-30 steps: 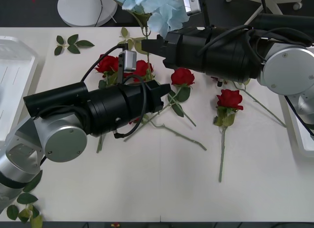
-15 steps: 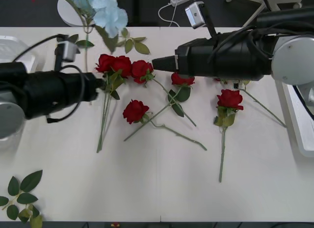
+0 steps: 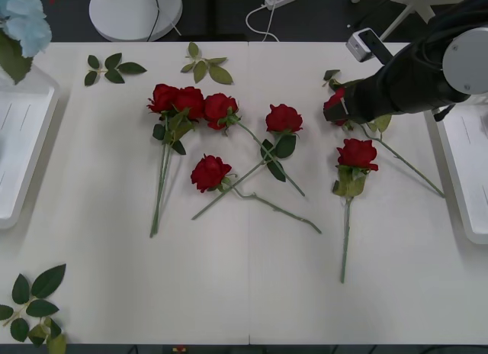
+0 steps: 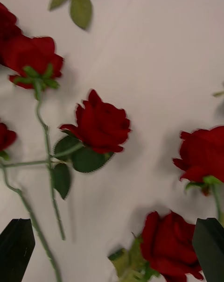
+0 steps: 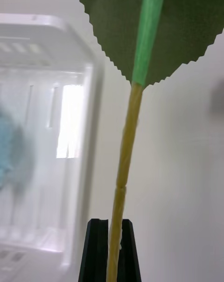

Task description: Place the red flowers into the right box and the blue flowers into the left box. If a person shows an open palm, hand one flower to the person first, then continue sorting.

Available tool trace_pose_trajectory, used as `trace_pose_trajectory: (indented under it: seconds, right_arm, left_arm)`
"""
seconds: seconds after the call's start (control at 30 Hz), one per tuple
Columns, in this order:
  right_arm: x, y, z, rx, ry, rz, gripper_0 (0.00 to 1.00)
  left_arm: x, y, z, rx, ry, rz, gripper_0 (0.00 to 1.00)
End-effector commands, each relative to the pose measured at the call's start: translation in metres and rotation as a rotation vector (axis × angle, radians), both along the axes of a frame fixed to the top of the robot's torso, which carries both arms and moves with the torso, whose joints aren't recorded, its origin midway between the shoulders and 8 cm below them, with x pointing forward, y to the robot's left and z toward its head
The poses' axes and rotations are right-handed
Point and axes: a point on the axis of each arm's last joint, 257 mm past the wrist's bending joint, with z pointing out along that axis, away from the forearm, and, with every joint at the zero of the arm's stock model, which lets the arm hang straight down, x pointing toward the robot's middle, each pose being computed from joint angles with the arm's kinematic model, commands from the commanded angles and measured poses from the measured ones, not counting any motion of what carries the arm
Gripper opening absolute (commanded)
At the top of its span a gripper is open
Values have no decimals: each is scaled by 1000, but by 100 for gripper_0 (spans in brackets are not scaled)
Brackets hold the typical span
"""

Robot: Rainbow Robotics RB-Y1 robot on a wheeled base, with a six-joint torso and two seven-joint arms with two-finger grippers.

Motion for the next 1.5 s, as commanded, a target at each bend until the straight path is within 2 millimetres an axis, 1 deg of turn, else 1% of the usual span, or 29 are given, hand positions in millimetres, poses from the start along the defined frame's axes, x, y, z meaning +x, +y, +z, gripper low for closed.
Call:
trace_pose_trajectory:
  seconds: [0.03,0.07,0.1,0.2,0.23,0.27,0.47,0.57,0.63,0.67,0.7,0.73,0.77,0.83,0.87,0.93,0.97,1.0,1.03,1.07,1.1,1.17,1.2,1.27,1.33,1.4,1.43,1.47,1.5]
  right_arm:
    - [25,-56,17,-187,-78,-23,100]
    - [30,-74,12,-261,-90,-26,100]
    - [33,-88,9,-313,-96,-29,100]
    - [39,-114,-3,-427,-94,-28,100]
    - [39,-118,-6,-447,-89,-24,100]
    - [40,-128,-14,-488,-79,-19,100]
    - [50,-147,-38,-547,-61,-27,100]
    - [56,-150,-49,-542,-58,-38,100]
    - [59,-154,-54,-549,-57,-45,100]
    - [61,-157,-56,-561,-57,-50,100]
    - [61,-157,-59,-564,-57,-48,100]
    - [63,-159,-60,-576,-58,-50,100]
    - [64,-159,-62,-588,-56,-47,100]
    - [66,-158,-66,-601,-54,-46,100]
    - [67,-158,-68,-604,-53,-48,100]
    - [69,-158,-71,-614,-50,-48,100]
    - [69,-158,-75,-612,-43,-48,100]
    - [69,-158,-76,-611,-43,-49,100]
    - [70,-155,-80,-608,-41,-44,100]
    - [70,-152,-84,-609,-37,-38,100]
    - [70,-149,-85,-609,-38,-33,100]
    - [69,-143,-90,-615,-35,-16,100]
    - [70,-141,-90,-617,-36,-12,100]
    - [69,-130,-93,-605,-33,3,100]
    - [68,-123,-96,-600,-30,15,100]
    - [68,-117,-98,-595,-30,24,100]
    - [68,-114,-100,-602,-30,31,100]
    - [68,-112,-101,-608,-32,35,100]
    - [69,-110,-102,-626,-36,42,100]
  left_arm:
    - [-15,80,15,194,68,93,0]
    - [-18,100,15,225,79,132,0]
    - [-21,112,13,243,85,156,0]
    - [-30,147,9,293,109,232,0]
    - [-33,153,8,299,115,246,0]
    - [-37,168,5,306,125,277,0]
    - [-52,210,-9,309,155,362,0]
    - [-57,225,-14,314,156,388,1]
    - [-58,231,-17,320,151,391,3]
    - [-59,235,-18,326,150,392,12]
    - [-59,236,-18,329,146,393,17]
    - [-60,238,-18,340,145,392,27]
    - [-60,240,-18,347,142,391,40]
    - [-60,240,-19,349,140,388,56]
    - [-60,239,-20,346,140,385,66]
    - [-55,232,-20,328,132,367,79]
    - [-52,227,-22,317,127,351,88]
    - [-51,223,-23,309,124,341,91]
    - [-47,213,-23,296,114,317,98]
    - [-43,202,-25,280,107,291,100]
    - [-41,196,-27,268,104,276,100]
    - [-34,163,-35,190,80,225,100]
    - [-33,154,-37,160,71,215,100]
    - [-28,120,-44,39,39,182,100]
    - [-25,91,-48,-59,18,152,100]
    - [-22,72,-51,-126,12,133,100]
    - [-21,52,-56,-192,12,114,100]
    - [-19,44,-55,-215,7,103,100]
    - [-18,28,-58,-270,8,89,100]
